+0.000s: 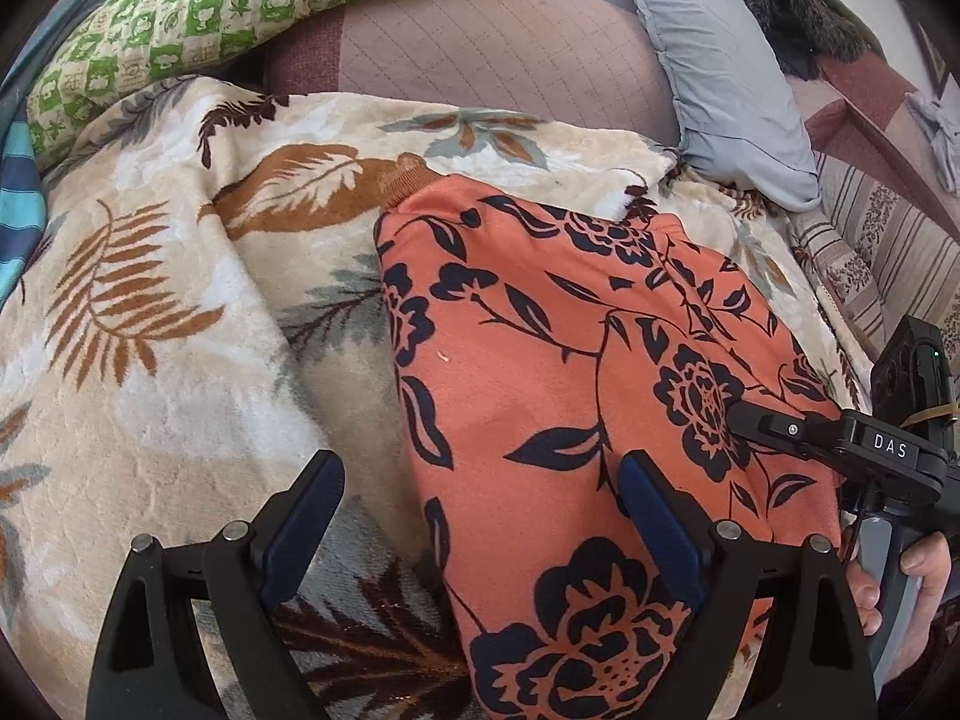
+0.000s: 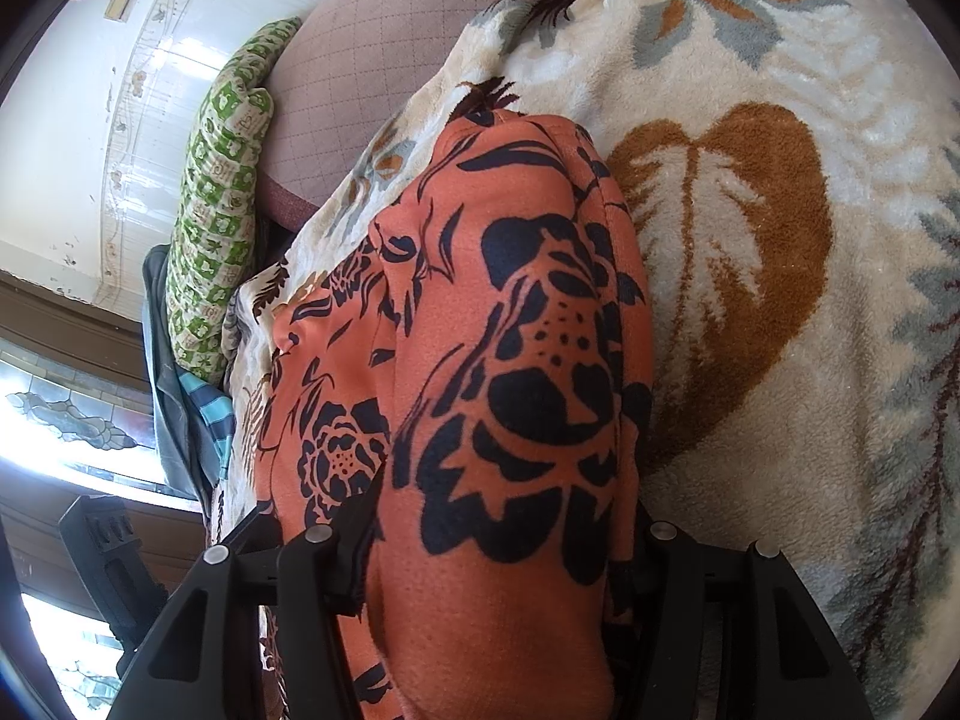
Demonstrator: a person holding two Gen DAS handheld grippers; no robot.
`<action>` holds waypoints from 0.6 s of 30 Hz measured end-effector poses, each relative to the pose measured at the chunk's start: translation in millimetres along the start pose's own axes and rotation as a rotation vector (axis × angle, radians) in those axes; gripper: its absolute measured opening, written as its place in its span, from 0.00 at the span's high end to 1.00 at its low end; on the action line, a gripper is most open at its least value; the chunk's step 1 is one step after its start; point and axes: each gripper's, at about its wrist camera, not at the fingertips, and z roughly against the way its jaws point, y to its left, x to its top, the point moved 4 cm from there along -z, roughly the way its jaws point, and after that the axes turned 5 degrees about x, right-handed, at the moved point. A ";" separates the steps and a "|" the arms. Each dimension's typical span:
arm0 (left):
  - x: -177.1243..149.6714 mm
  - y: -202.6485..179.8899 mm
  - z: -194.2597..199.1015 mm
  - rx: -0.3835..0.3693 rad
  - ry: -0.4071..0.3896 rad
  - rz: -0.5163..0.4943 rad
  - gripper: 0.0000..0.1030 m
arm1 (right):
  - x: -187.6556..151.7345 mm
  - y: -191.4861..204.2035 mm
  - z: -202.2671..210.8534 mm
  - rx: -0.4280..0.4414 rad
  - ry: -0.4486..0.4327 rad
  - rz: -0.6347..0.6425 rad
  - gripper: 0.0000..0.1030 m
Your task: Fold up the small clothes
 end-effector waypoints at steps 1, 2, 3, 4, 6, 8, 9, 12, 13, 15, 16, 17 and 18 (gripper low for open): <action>-0.5 -1.4 -0.8 0.001 0.001 -0.002 0.10 | 0.0 0.0 0.0 0.000 0.000 0.000 0.41; -0.9 -2.3 -1.2 0.002 0.000 -0.005 0.10 | -0.1 0.0 -0.1 0.001 0.000 0.000 0.41; -0.9 -3.2 -1.5 0.004 -0.002 -0.008 0.10 | 0.0 0.1 0.0 0.001 -0.001 0.000 0.41; -1.0 -3.8 -1.7 0.003 -0.003 -0.009 0.10 | 0.2 0.1 -0.2 0.001 -0.001 0.000 0.41; -0.9 -4.4 -2.7 0.000 -0.002 -0.005 0.10 | -0.3 0.1 0.0 0.000 -0.001 0.000 0.41; -0.7 -4.4 -3.8 -0.002 -0.002 -0.003 0.10 | -0.3 -0.1 -0.1 0.001 -0.002 -0.001 0.41; -0.7 -4.3 -4.3 -0.003 -0.002 -0.003 0.10 | -0.4 -0.2 0.0 0.001 -0.002 0.000 0.41; -0.5 -6.1 -6.1 -0.011 -0.001 0.000 0.10 | -0.2 -0.1 0.3 0.002 -0.002 -0.002 0.41; -0.5 -7.0 -7.0 -0.014 0.000 0.000 0.10 | 0.1 0.2 0.2 0.003 -0.003 -0.002 0.41; -0.4 -8.2 -8.5 -0.021 0.002 0.001 0.10 | 0.9 1.4 -0.1 0.004 -0.004 -0.003 0.41; -0.4 -8.9 -9.3 -0.024 0.003 0.002 0.10 | 1.1 1.8 -0.4 0.004 -0.004 -0.003 0.40; -0.3 -9.4 -10.1 -0.028 0.004 0.004 0.10 | 1.0 1.7 -0.2 0.004 -0.004 -0.002 0.40; -0.1 -9.9 -10.9 -0.032 0.005 0.007 0.10 | 0.9 1.7 -0.2 0.004 -0.004 -0.003 0.40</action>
